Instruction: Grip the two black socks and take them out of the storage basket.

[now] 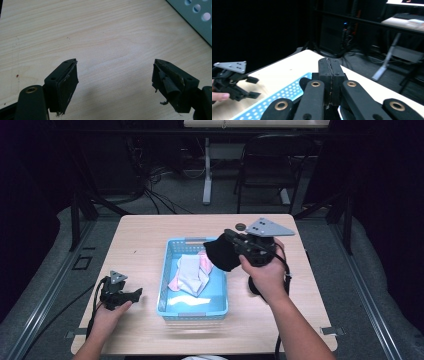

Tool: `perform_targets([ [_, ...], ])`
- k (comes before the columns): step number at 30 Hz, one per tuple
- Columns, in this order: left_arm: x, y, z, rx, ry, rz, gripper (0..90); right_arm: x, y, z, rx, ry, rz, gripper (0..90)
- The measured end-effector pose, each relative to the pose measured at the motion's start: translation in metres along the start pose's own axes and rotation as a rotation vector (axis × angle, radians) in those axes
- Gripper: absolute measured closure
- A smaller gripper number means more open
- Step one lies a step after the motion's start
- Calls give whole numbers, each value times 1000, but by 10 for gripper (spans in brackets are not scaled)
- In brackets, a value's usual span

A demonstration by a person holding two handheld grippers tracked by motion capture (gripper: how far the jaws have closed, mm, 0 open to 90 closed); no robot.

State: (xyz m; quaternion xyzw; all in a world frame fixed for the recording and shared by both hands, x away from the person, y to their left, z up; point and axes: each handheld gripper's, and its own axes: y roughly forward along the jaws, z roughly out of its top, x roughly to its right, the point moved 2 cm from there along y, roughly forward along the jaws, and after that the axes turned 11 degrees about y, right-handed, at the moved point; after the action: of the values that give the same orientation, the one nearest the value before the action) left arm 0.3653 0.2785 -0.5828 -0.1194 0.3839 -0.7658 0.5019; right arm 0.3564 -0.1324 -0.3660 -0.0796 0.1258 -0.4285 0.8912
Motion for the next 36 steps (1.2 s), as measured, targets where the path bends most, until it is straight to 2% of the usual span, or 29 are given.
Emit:
perform_targets([
  [1,0,0,0,-1,1,0,208,0,0,0,0,0,0,900],
  [3,0,0,0,2,-4,2,208,8,-13,0,17,8,-21,900],
  [6,0,0,0,-2,-1,2,208,21,-34,-5,24,9,-75,900],
  [7,0,0,0,-2,-1,2,208,21,-34,-5,24,9,-75,900],
  [8,1,0,0,-4,-1,2,208,29,-43,-9,38,23,-96,900],
  [13,1,0,0,-4,0,2,208,39,-56,-18,40,44,-125,900],
  [16,1,1,0,-4,-2,2,208,44,-64,-31,25,51,-155,900],
  [22,1,0,0,-7,1,2,208,47,-71,-44,14,65,-164,900],
  [26,1,1,0,-6,-1,3,208,45,-73,-57,-14,69,-165,900],
  [28,1,0,0,-6,-1,3,208,45,-73,-63,-17,85,-160,900],
  [31,1,1,-1,-6,-1,2,208,51,-71,-75,-47,106,-169,900],
  [33,1,1,0,-5,-1,2,208,59,-66,-85,-75,128,-185,900],
  [35,1,1,-1,-8,-1,2,208,74,-57,-96,-107,169,-199,900],
  [36,1,1,0,-8,-1,3,208,74,-57,-96,-107,169,-199,900],
])
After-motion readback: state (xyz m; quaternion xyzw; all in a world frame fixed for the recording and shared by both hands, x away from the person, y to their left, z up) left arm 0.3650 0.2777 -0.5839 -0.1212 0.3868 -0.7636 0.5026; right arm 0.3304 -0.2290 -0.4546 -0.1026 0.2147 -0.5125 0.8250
